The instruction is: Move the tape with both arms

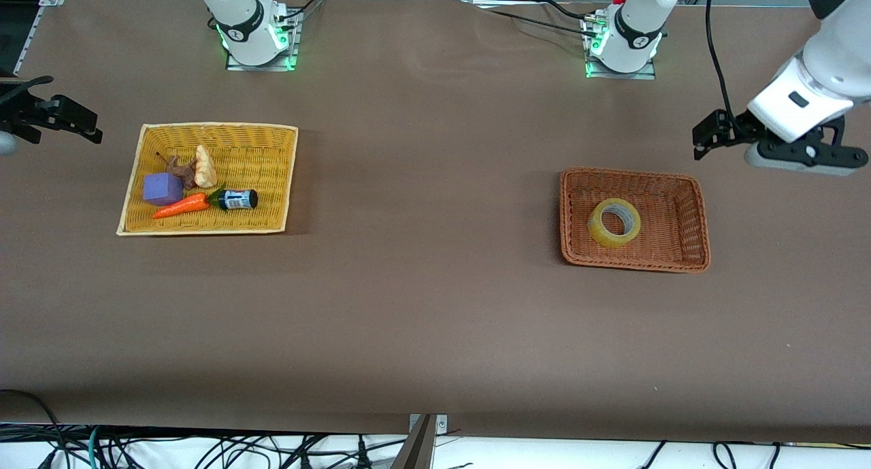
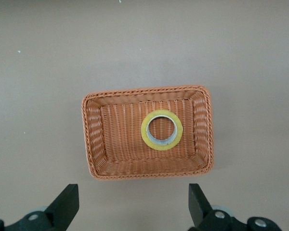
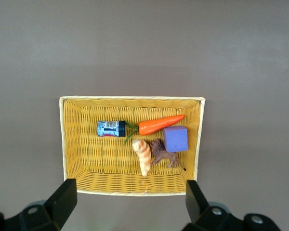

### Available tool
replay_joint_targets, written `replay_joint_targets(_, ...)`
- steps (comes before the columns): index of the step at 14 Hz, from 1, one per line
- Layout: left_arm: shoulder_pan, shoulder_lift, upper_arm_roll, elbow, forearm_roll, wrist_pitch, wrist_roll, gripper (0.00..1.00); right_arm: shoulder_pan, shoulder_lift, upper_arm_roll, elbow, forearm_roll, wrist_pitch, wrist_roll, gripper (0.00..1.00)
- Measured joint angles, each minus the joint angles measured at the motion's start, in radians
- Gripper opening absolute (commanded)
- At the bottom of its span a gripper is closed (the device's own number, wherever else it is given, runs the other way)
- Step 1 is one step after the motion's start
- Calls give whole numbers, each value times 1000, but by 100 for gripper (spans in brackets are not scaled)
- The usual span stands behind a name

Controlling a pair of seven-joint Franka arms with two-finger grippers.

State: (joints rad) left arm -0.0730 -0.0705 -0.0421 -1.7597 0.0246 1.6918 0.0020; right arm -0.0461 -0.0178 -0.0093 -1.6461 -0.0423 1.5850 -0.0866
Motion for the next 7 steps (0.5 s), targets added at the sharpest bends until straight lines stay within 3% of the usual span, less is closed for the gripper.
replay_joint_targets(7, -19, -8, 7, -14, 0, 10, -10, 100, 0, 0, 0, 0, 0, 0, -1, 100)
